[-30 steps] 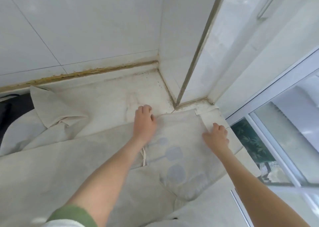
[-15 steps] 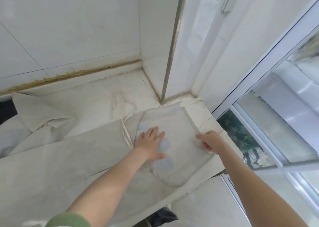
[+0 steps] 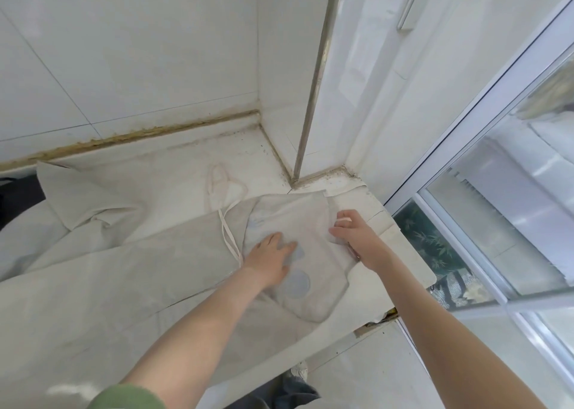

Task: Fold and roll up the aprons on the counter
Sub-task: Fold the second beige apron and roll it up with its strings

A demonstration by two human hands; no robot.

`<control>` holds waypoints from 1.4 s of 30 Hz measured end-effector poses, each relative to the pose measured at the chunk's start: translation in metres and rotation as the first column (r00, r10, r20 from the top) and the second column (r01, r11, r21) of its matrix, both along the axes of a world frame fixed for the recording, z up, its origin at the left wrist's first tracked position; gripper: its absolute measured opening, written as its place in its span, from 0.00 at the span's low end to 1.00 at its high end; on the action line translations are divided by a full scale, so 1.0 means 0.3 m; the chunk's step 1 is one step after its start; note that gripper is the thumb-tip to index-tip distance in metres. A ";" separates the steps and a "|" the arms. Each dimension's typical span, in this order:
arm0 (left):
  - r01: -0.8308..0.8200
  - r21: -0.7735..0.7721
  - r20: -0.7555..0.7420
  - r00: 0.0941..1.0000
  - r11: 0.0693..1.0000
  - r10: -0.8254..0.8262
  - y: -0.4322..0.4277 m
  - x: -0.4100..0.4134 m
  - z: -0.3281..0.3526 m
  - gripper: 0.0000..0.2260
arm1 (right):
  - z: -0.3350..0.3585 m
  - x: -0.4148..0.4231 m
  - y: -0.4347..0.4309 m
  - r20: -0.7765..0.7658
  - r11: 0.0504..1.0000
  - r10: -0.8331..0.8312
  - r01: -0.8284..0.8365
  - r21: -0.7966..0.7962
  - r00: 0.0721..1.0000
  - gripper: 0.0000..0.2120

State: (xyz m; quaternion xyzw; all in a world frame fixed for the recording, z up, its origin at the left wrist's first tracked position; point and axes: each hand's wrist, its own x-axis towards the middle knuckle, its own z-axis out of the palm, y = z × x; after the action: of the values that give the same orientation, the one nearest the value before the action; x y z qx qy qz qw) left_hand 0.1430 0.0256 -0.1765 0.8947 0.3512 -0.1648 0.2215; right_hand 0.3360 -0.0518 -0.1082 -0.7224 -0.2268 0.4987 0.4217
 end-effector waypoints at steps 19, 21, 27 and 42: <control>-0.660 -0.557 0.161 0.509 0.504 0.845 0.095 -0.095 0.088 0.06 | 0.012 -0.143 0.027 0.596 0.985 0.146 -0.173 -0.011 0.790 0.13; -0.681 -0.579 0.094 0.490 0.448 0.867 0.092 -0.118 0.089 0.06 | -0.033 -0.072 0.023 0.678 0.998 0.047 0.002 -0.071 0.733 0.19; -0.638 -0.668 -0.004 0.518 0.383 0.855 0.088 -0.150 0.102 0.11 | -0.137 0.003 -0.028 0.496 0.839 0.438 -0.143 -0.525 0.750 0.24; -0.421 -0.810 -0.035 0.729 0.407 0.684 0.076 -0.105 0.189 0.07 | 0.036 -0.066 0.101 0.066 0.945 0.291 -0.276 -0.178 0.954 0.31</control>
State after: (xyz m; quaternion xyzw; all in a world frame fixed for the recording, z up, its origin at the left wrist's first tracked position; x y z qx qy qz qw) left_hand 0.1114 0.0483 -0.1198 0.5503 0.4847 -0.0756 0.6756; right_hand 0.3161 -0.0216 -0.0975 -0.7371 -0.3048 0.5380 0.2729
